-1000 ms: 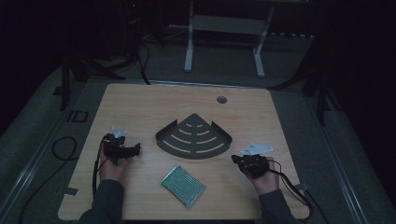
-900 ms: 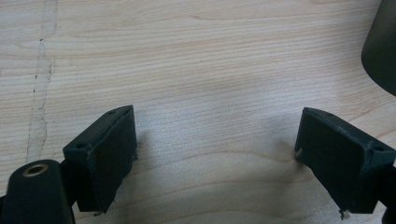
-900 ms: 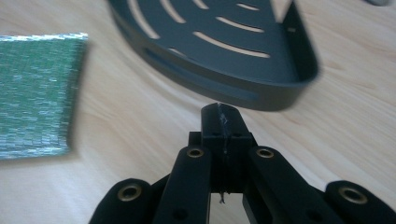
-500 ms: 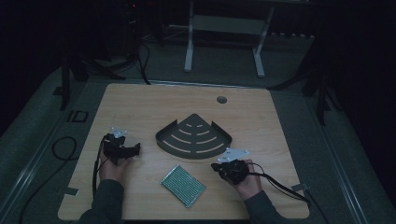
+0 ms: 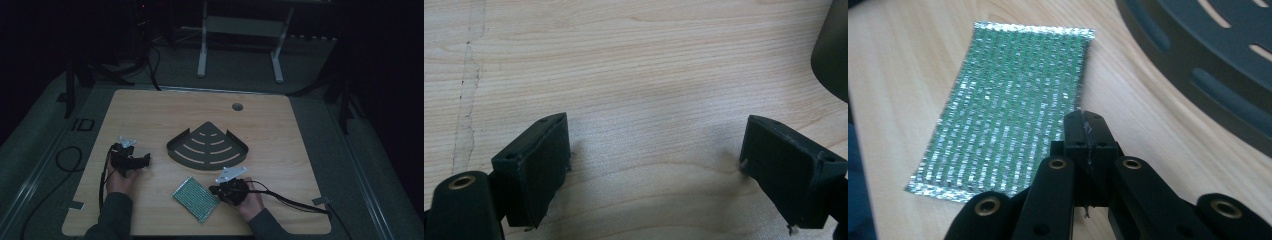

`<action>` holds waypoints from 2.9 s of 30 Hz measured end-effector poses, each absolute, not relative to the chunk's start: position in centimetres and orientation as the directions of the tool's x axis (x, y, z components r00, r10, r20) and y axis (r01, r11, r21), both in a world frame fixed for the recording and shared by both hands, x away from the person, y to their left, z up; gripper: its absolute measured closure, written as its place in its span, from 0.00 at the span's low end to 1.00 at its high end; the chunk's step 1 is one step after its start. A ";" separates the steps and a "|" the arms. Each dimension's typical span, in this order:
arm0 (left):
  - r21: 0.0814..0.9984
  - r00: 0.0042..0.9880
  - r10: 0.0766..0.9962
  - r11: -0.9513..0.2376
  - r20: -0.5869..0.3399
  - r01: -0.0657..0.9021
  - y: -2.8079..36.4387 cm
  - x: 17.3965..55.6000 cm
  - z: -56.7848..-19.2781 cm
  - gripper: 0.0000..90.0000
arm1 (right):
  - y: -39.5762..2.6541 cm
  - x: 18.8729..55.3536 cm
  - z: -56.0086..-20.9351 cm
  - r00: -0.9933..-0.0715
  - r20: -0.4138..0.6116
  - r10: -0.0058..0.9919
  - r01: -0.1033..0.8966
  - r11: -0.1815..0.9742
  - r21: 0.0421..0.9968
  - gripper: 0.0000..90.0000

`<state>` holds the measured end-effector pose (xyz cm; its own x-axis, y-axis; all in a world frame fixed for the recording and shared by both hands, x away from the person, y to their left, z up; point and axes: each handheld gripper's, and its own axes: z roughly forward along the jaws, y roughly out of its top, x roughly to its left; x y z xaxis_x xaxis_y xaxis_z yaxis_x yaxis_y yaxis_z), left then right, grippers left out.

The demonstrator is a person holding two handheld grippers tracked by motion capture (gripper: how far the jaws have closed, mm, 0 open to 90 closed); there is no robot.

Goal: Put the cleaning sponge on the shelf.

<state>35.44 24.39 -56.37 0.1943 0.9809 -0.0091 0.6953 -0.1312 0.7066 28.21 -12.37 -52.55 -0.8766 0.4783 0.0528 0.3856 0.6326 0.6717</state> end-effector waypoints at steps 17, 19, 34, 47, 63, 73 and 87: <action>0.706 0.195 0.981 -0.132 -0.009 0.696 24.4 35.4 -56.4 0.15 | -12.0 27.9 -53.4 -0.893 0.087 0.441 0.384 0.647 0.659 1.00; 0.706 0.194 0.981 -0.132 -0.009 0.696 24.4 35.4 -56.4 0.15 | -12.1 27.9 -53.3 -0.891 0.075 0.448 0.384 0.654 0.652 1.00; 0.706 0.194 0.981 -0.132 -0.009 0.696 24.4 35.4 -56.4 0.15 | -16.3 29.2 -52.7 -0.826 0.012 0.563 0.447 0.643 0.622 1.00; 0.706 0.193 0.981 -0.130 -0.009 0.696 24.4 35.4 -56.4 0.15 | -20.7 29.6 -52.4 -0.772 -0.017 0.635 0.500 0.624 0.600 1.00; 0.706 0.193 0.981 -0.130 -0.009 0.696 24.4 35.4 -56.4 0.15 | -25.9 29.2 -52.1 -0.693 -0.037 0.720 0.571 0.579 0.582 1.00; 0.706 0.193 0.981 -0.130 -0.009 0.696 24.4 35.4 -56.4 0.15 | -26.8 29.6 -50.8 -0.680 -0.031 0.732 0.579 0.563 0.590 0.97; 0.706 0.193 0.981 -0.130 -0.009 0.696 24.4 35.4 -56.4 0.15 | -24.9 32.8 -50.0 -0.697 0.020 0.716 0.634 0.604 0.483 0.89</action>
